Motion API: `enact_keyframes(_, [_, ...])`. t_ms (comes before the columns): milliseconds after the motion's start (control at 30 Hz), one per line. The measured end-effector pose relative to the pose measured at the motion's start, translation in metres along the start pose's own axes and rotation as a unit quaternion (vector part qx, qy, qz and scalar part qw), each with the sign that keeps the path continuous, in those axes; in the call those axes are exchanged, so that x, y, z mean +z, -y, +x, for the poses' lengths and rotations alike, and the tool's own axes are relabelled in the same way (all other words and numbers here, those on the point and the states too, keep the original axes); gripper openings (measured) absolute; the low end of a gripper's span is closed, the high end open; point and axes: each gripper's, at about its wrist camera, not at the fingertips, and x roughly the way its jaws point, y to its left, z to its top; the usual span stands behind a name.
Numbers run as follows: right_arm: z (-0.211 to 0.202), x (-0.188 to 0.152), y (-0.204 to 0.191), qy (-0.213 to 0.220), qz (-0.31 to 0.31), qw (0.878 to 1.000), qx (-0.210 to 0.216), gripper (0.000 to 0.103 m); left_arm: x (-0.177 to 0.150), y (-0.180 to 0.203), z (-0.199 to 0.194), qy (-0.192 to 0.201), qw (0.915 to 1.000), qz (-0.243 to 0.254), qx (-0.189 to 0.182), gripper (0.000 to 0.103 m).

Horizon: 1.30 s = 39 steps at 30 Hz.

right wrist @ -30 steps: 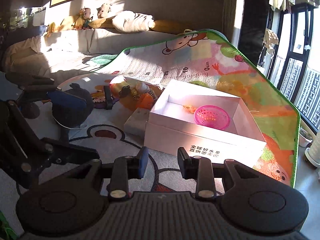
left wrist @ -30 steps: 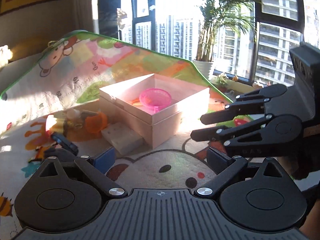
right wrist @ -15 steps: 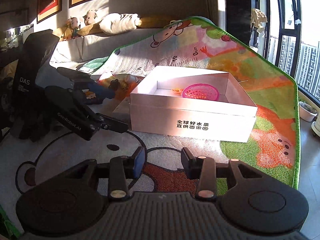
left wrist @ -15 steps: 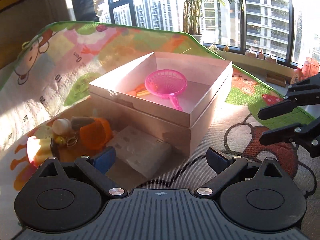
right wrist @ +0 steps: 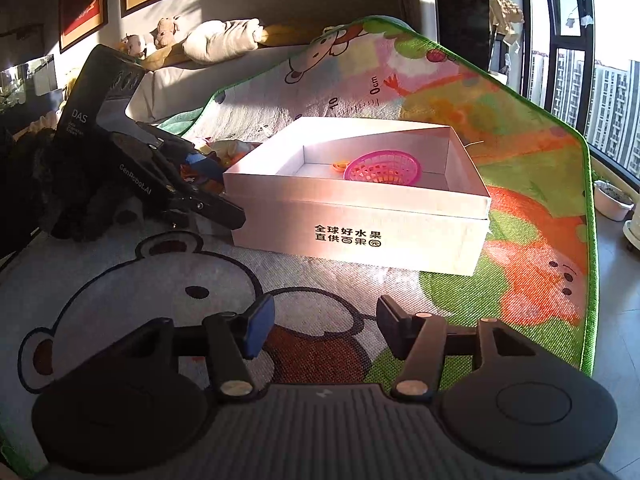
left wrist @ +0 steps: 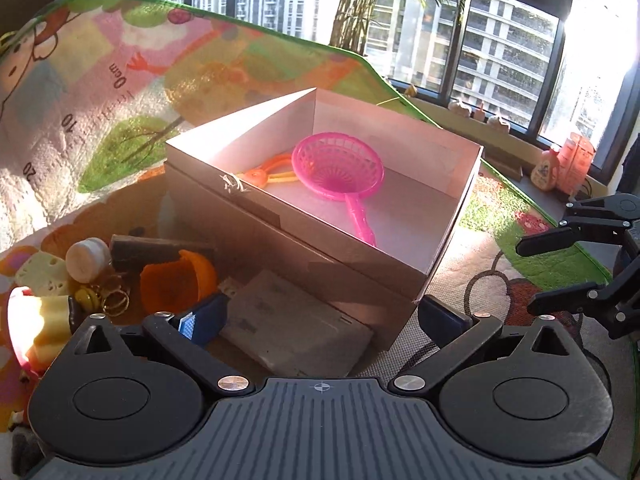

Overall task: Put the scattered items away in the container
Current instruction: 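Reach the right tool to the white plastic block and grasp it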

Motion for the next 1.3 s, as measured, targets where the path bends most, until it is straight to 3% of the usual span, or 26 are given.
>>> enact_keyframes(200, [0.005,0.011,-0.011,-0.004,-0.029,1.000,0.009,0.066,-0.003,-0.005,0.013,-0.064,0.9970,0.039,0.019,0.103])
enact_keyframes(267, [0.010,0.017,-0.016,-0.005,-0.041,0.999,0.011,0.068,-0.003,0.003,0.013,-0.048,0.9963,0.067,0.021,0.103])
enact_keyframes(433, [0.018,0.028,-0.023,-0.007,-0.056,0.998,0.013,0.069,-0.014,0.013,0.005,-0.037,0.9957,0.085,-0.005,0.103])
enact_keyframes(700, [0.024,0.027,-0.030,-0.021,-0.058,0.997,0.052,0.069,-0.073,0.096,-0.043,-0.016,0.9903,0.125,-0.060,0.103])
enact_keyframes(767, [0.027,0.034,-0.027,-0.006,-0.049,0.998,0.034,0.069,-0.085,0.112,-0.055,-0.008,0.9911,0.124,-0.048,0.103])
enact_keyframes(833, [0.038,0.045,-0.015,-0.006,0.000,1.000,0.020,0.070,-0.092,0.123,-0.065,0.001,0.9938,0.108,-0.029,0.103])
enact_keyframes(933, [0.068,0.060,-0.005,-0.035,0.047,0.997,0.050,0.074,-0.096,0.133,-0.073,0.019,0.9964,0.083,0.005,0.103])
enact_keyframes(1000, [0.077,0.065,-0.012,-0.022,0.045,0.997,0.060,0.074,-0.095,0.139,-0.077,0.028,0.9963,0.074,0.034,0.103])
enact_keyframes(1133, [0.079,0.062,-0.045,-0.039,0.033,0.994,0.093,0.074,-0.095,0.145,-0.090,0.042,0.9940,0.066,0.077,0.103])
enact_keyframes(1233, [0.085,0.051,-0.077,-0.044,-0.021,0.997,0.055,0.073,-0.100,0.144,-0.100,0.050,0.9931,0.059,0.088,0.103])
enact_keyframes(1300, [0.092,0.046,-0.084,-0.055,-0.037,0.996,0.051,0.056,-0.104,0.142,-0.103,0.045,0.9932,0.053,0.093,0.103])
